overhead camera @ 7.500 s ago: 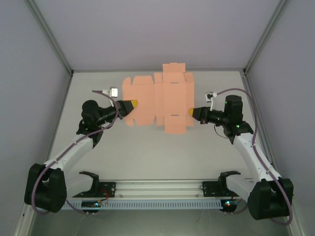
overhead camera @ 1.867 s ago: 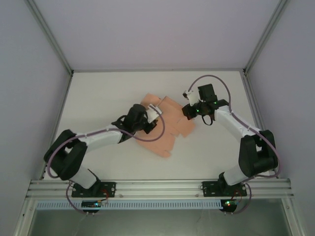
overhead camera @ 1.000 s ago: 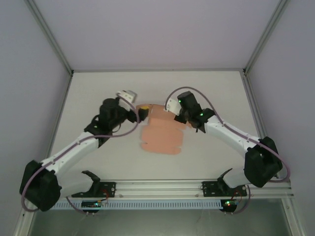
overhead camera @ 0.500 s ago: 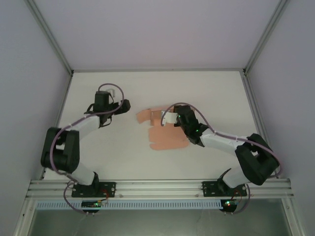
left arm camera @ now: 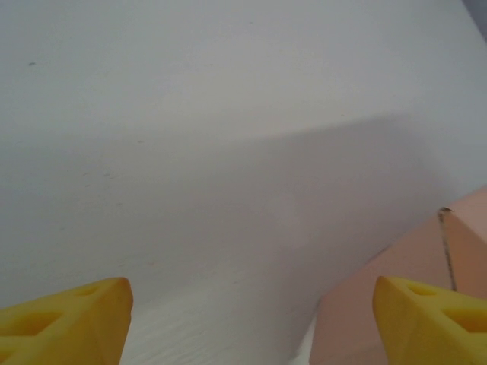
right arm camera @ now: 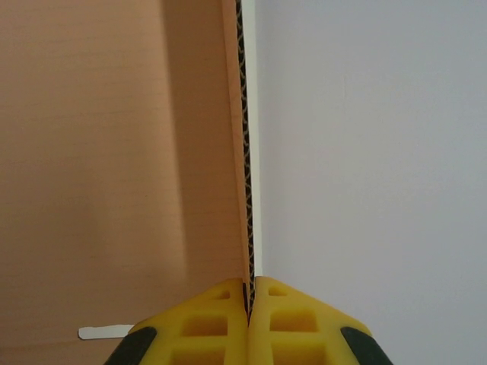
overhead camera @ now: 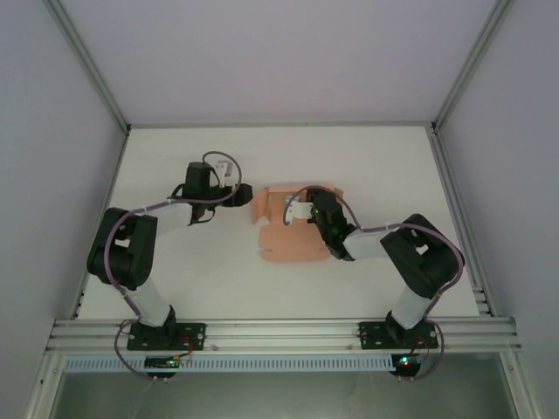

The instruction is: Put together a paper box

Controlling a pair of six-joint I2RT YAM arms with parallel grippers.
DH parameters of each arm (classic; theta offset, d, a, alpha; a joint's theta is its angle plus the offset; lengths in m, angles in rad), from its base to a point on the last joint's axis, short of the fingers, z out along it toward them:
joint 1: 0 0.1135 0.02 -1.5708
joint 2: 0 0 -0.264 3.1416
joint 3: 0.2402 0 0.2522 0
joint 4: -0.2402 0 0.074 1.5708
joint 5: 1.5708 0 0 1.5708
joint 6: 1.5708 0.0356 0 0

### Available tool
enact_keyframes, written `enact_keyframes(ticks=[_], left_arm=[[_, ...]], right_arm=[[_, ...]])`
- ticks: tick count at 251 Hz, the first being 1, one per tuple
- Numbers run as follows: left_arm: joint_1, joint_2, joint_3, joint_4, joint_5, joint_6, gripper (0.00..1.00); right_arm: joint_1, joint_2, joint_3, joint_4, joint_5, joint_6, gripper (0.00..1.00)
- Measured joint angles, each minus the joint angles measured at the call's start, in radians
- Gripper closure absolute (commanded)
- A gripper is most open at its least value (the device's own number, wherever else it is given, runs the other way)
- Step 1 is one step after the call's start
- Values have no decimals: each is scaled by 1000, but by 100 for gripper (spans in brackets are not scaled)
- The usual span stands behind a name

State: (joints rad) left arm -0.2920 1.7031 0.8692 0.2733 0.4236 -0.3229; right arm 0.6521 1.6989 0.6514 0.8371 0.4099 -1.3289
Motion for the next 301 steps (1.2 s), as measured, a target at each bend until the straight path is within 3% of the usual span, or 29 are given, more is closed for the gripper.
enact_keyframes(ticks=[80,165,221,301], left_arm=[[-56,1,-71,147,108,19,43],[-105,27,-121,247,167,39,45],[-172,29,-122,263,124,111,45],[-248,64,-122,310,-49,182,64]], right_arm=[[5,-4,0,26,22,29,100],[10,-37,-29,4,74,58,100],[46,-56,-63,10,108,44,100],[107,-55,-127,84,177,3,100]])
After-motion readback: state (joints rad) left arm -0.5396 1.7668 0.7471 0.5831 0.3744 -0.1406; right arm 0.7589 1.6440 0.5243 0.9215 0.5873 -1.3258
